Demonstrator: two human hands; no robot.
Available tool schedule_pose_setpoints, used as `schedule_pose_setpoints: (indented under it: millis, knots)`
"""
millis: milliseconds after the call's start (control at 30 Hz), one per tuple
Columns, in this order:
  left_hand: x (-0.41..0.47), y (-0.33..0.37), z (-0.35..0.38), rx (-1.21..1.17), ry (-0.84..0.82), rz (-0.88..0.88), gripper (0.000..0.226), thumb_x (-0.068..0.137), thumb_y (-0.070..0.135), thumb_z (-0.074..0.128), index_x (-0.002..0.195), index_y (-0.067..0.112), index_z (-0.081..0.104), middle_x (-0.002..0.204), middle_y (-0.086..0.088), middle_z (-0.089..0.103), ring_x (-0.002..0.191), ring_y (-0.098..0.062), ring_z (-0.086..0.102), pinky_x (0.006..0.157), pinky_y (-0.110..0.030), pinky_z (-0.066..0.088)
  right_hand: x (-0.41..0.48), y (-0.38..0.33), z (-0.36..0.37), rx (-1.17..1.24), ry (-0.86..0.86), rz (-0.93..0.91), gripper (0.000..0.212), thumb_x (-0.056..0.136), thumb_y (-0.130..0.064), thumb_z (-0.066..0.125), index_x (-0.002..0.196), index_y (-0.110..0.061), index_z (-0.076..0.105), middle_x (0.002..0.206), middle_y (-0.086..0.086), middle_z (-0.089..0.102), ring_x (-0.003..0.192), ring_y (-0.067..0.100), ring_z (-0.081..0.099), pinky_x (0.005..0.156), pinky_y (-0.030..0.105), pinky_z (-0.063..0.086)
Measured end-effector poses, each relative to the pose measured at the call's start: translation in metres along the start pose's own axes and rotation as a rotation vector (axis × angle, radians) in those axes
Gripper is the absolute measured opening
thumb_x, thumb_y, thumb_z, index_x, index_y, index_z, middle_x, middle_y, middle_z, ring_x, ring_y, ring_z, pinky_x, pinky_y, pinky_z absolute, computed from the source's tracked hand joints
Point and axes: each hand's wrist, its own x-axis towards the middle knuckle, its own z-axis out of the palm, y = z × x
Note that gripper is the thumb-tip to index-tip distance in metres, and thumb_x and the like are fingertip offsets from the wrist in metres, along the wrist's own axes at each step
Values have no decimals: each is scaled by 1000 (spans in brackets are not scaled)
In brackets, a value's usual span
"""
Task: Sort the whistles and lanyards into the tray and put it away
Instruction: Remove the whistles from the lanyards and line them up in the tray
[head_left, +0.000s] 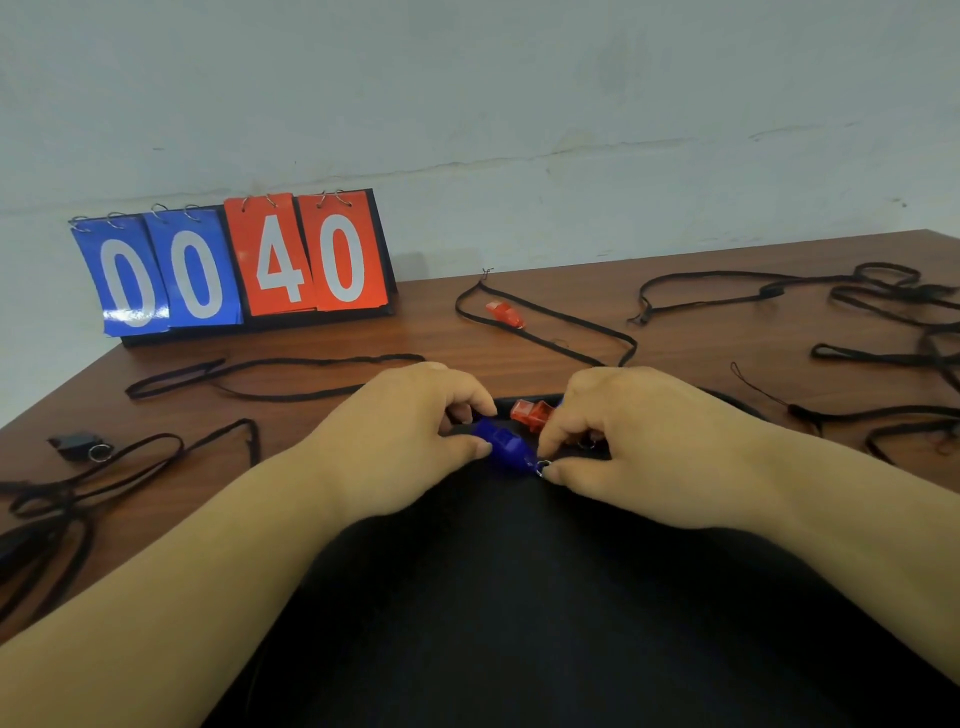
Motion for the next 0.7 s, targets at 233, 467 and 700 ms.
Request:
schedule_pose_setpoints:
  millis: [233, 467, 700]
  knots:
    - [2, 0, 2, -5, 70, 0, 10, 91, 37, 74, 95, 41, 67, 94, 16, 58, 83, -5, 60, 75, -21, 50, 1, 5, 4, -97, 31, 2, 26, 101, -50, 51, 121, -51, 67, 126, -19, 43, 116, 9, 34, 96, 30, 36]
    - [2, -1, 1, -1, 72, 11, 21, 89, 40, 75, 108, 41, 65, 96, 17, 58, 84, -4, 59, 73, -19, 47, 2, 2, 2, -89, 95, 23, 26, 93, -57, 60, 117, -50, 67, 135, -20, 40, 127, 10, 31, 105, 34, 35]
    - [2, 3, 3, 72, 37, 75, 27, 93, 43, 69, 119, 44, 68, 99, 17, 58, 87, -2, 57, 81, -26, 52, 0, 5, 2, -39, 61, -14, 22, 91, -56, 63, 109, -47, 73, 138, -23, 42, 132, 6, 30, 104, 32, 34]
